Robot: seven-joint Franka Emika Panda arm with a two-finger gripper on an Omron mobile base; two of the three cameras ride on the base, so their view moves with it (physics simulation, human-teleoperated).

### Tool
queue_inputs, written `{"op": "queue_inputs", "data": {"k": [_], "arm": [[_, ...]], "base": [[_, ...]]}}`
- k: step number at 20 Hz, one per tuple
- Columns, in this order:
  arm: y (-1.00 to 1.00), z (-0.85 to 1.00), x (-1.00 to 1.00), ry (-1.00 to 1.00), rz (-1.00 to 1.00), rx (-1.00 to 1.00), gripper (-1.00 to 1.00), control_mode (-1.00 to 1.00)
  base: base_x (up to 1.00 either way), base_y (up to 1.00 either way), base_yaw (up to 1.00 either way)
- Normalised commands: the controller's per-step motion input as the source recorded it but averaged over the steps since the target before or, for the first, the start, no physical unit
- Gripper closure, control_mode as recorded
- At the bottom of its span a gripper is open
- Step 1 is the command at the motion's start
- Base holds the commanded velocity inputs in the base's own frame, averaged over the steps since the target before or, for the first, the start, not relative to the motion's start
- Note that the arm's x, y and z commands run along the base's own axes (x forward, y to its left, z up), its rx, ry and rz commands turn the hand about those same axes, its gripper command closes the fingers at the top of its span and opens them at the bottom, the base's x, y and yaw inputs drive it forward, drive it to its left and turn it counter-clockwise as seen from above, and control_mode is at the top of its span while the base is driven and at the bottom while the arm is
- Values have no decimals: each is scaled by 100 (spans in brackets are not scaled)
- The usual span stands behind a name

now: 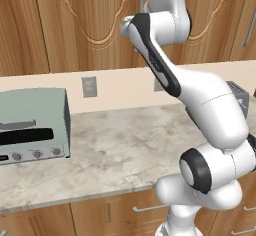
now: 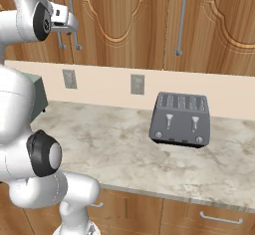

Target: Move the bowls from the cabinet to the plates on the dining table.

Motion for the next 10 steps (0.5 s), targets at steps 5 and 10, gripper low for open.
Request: {"op": "queue_inputs", "data": {"k": [5,10], "arm": [[0,0,29,0,0,0,-100,-100],[0,0,29,0,0,0,-100,-100]], "base": [[0,0,0],[0,0,0]]}}
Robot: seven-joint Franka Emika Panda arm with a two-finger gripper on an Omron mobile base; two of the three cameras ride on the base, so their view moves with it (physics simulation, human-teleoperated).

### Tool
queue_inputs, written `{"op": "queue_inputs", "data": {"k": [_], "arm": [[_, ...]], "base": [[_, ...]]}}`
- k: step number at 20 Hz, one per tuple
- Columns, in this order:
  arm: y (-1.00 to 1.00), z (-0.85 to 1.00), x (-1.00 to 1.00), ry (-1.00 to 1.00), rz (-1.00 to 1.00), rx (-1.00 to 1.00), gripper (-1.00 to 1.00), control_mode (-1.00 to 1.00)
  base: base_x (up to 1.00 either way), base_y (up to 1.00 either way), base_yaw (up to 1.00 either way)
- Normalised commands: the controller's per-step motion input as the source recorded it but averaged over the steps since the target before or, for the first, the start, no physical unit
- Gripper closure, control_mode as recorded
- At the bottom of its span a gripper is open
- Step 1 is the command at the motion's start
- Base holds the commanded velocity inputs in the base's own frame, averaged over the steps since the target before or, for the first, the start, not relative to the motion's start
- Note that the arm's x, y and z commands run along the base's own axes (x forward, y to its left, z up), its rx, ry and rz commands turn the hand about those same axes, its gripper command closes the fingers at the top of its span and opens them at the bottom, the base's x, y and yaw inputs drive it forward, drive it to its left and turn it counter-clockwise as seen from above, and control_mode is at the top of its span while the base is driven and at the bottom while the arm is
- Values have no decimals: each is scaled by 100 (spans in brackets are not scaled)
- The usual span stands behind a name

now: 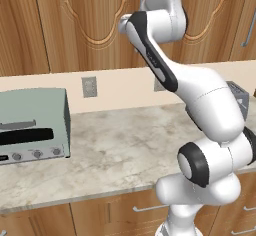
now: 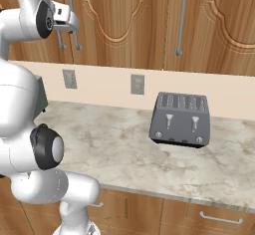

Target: Move the bowls from the cabinet to the plates on the dining table.

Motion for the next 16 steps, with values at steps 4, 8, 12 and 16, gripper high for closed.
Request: {"op": "queue_inputs", "data": {"k": [4,8,12,16], "arm": [[1,0,28,0,0,0,-100,-100],[0,-6,37,0,0,0,-100,-100],[0,-34,49,-5,0,0,-100,-100],[0,-43,48,-13,0,0,-100,-100]], "base": [[0,0,0],[0,0,0],[0,0,0],[0,0,0]]}}
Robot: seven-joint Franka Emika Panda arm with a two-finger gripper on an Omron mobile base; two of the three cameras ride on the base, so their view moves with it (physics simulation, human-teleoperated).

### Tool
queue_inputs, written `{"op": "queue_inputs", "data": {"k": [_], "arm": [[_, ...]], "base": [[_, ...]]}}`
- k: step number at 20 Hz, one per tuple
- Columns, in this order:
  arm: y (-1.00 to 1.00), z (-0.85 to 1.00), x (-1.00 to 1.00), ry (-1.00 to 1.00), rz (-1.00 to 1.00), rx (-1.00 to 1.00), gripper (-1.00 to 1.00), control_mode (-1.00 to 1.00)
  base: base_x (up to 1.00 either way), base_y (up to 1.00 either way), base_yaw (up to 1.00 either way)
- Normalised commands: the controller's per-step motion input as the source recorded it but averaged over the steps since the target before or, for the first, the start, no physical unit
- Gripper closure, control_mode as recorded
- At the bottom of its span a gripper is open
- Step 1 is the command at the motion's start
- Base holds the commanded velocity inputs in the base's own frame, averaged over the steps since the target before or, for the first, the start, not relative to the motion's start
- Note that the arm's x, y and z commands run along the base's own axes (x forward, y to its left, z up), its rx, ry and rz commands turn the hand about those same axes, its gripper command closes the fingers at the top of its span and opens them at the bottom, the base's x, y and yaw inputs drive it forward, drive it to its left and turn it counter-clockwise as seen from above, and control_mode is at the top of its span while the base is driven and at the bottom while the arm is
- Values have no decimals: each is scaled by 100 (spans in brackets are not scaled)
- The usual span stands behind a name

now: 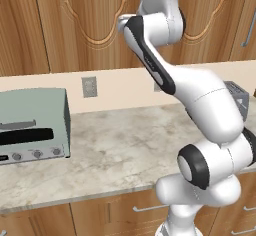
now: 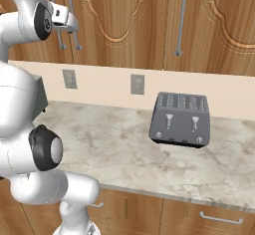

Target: Move the bowls from the cabinet to the plates on the dining table.

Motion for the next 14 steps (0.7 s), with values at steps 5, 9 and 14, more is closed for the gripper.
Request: {"op": "queue_inputs", "data": {"k": [5,9,14], "arm": [[0,-31,43,-12,0,0,-100,-100],[0,0,8,0,0,0,100,-100],[0,0,7,0,0,0,100,-100]], "base": [[0,0,0],[0,0,0],[0,0,0]]}}
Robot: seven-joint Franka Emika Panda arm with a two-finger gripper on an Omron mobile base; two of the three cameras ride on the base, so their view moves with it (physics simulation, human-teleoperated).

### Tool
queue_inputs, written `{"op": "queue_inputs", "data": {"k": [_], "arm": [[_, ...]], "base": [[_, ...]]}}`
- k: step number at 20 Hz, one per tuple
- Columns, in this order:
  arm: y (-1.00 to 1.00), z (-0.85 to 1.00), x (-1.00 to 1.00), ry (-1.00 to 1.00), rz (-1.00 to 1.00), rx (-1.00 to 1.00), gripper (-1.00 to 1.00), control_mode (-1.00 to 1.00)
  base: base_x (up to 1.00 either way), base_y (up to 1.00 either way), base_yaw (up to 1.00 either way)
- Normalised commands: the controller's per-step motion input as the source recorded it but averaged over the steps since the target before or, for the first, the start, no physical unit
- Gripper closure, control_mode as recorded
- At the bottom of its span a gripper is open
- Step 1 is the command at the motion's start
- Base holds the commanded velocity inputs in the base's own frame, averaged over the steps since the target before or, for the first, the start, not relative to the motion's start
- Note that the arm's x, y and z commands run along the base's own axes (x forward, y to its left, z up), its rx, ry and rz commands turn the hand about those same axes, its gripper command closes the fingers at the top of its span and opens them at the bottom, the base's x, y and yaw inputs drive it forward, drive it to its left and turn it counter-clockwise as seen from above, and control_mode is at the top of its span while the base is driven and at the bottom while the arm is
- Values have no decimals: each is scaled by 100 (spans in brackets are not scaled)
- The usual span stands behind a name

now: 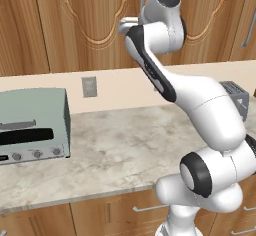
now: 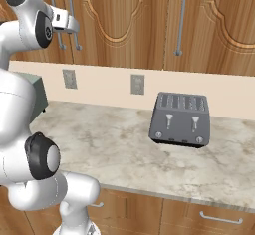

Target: Move the bowls from the cabinet to the plates on the dining table.

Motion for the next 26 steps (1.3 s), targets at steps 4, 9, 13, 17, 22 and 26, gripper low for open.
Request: {"op": "queue_inputs", "data": {"k": [4,9,13,17,22,26], "arm": [[0,0,4,0,0,0,100,-100],[1,0,6,0,0,0,100,-100],[11,0,2,0,0,0,100,-100],[28,0,-1,0,0,0,100,-100],[32,0,0,0,0,0,100,-100],[20,0,-11,0,0,0,100,-100]], "base": [[0,0,0],[0,0,0],[0,0,0],[0,0,0],[0,0,0],[0,0,0]]}}
